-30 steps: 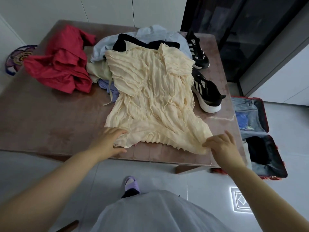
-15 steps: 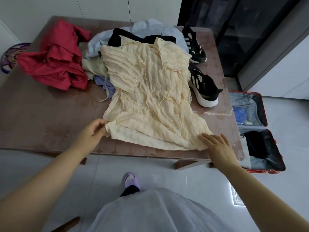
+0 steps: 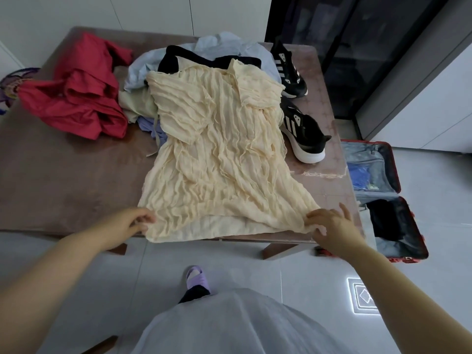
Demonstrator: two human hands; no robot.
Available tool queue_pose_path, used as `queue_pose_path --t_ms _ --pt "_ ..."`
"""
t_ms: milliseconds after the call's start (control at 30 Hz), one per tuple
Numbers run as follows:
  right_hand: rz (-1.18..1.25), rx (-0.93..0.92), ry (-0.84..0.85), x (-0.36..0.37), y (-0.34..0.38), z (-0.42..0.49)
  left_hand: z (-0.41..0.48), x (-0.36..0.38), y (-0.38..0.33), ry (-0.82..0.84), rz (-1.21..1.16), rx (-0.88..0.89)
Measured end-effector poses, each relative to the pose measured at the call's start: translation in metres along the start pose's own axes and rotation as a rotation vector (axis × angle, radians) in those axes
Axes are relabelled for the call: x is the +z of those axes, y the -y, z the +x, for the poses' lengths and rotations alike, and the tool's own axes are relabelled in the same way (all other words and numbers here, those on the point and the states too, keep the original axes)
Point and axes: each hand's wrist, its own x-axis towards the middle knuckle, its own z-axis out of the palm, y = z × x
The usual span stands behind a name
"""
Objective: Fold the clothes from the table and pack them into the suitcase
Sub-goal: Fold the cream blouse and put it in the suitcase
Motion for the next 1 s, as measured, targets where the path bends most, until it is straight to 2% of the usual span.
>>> queue_pose_path --t_ms 33,167,267,367,433,500,567,633,733,900,1000 --pt "0.070 0.070 0.002 -0.002 0.004 -0.001 0.001 0.003 0.003 0.009 0.058 0.007" --pt "0.274 0.263 -0.167 -0.011 0.021 0.005 0.003 0.008 0.004 -0.081 0.166 0.107" --pt "0.360 0.430 -0.024 -0.009 0.031 0.018 0.001 0.013 -0.003 -0.121 0.141 0.074" --pt "0.424 0.607 0.115 -0.003 0.042 0.032 0.004 0.021 -0.016 -0.236 0.065 -0.022" --pt "0.375 0.567 0.135 0.001 0.047 0.037 0.008 0.025 -0.023 -0.343 0.000 -0.099" --pt "0.440 0.527 0.128 0.002 0.052 0.040 0.012 0.028 -0.027 -0.393 -0.078 -0.169" --pt "0.583 0.541 0.070 -0.007 0.053 0.043 0.014 0.027 -0.031 -0.393 -0.162 -0.217" --pt "0.705 0.598 -0.059 -0.020 0.049 0.044 0.015 0.018 -0.033 -0.417 -0.307 -0.245" --pt "0.732 0.674 -0.181 -0.028 0.033 0.037 0.014 0.000 -0.021 -0.488 -0.443 -0.287" --pt "0.519 0.700 0.046 -0.009 0.022 0.016 0.006 0.004 0.007 -0.358 -0.153 -0.276" --pt "0.459 0.634 -0.018 0.000 0.024 0.007 -0.001 0.021 0.017 -0.475 0.059 -0.086"
